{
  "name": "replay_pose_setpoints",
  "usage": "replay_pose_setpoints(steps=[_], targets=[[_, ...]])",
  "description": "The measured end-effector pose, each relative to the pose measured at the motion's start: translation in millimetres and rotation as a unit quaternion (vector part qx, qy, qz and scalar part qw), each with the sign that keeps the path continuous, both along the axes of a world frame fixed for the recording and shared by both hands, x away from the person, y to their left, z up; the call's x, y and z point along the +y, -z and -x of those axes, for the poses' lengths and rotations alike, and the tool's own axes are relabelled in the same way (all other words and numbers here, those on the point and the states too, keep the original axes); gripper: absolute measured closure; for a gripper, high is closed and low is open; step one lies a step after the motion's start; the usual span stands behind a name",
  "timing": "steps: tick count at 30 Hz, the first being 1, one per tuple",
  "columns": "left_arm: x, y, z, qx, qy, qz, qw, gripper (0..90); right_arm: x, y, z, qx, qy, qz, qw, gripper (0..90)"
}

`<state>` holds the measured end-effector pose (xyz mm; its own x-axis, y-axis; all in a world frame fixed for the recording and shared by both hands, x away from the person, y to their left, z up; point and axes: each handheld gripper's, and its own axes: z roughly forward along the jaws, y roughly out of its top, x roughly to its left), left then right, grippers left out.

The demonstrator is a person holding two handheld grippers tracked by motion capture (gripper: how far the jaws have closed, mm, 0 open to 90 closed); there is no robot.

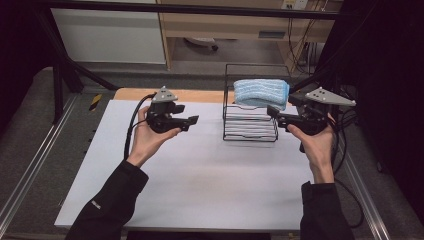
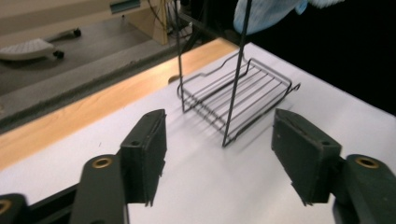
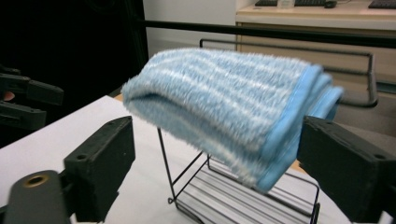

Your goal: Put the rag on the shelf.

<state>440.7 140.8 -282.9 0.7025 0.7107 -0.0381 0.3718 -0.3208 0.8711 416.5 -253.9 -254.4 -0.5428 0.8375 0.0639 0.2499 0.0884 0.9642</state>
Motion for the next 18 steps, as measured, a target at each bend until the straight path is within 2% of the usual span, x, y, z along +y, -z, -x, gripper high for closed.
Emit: replay_pose_setpoints(steps=[7, 12, 18], targets=[[27.1, 25.0, 14.6, 0.013, -0.012, -0.023, 0.9996, 24.0, 7.1, 20.2, 7.5, 0.013, -0.011, 0.016, 0.9997, 5.8], [45.1, 47.0, 22.7, 0.026, -0.02, -0.027, 0.9991, 17.5, 10.5, 40.5, 12.3, 0.03, -0.021, 0.023, 0.999, 4.2], [65.3, 77.2, 34.8, 0.035, -0.029, -0.023, 0.9987, 11.8, 14.1, 73.1, 15.8, 0.058, -0.031, 0.026, 0.9975, 2.8]])
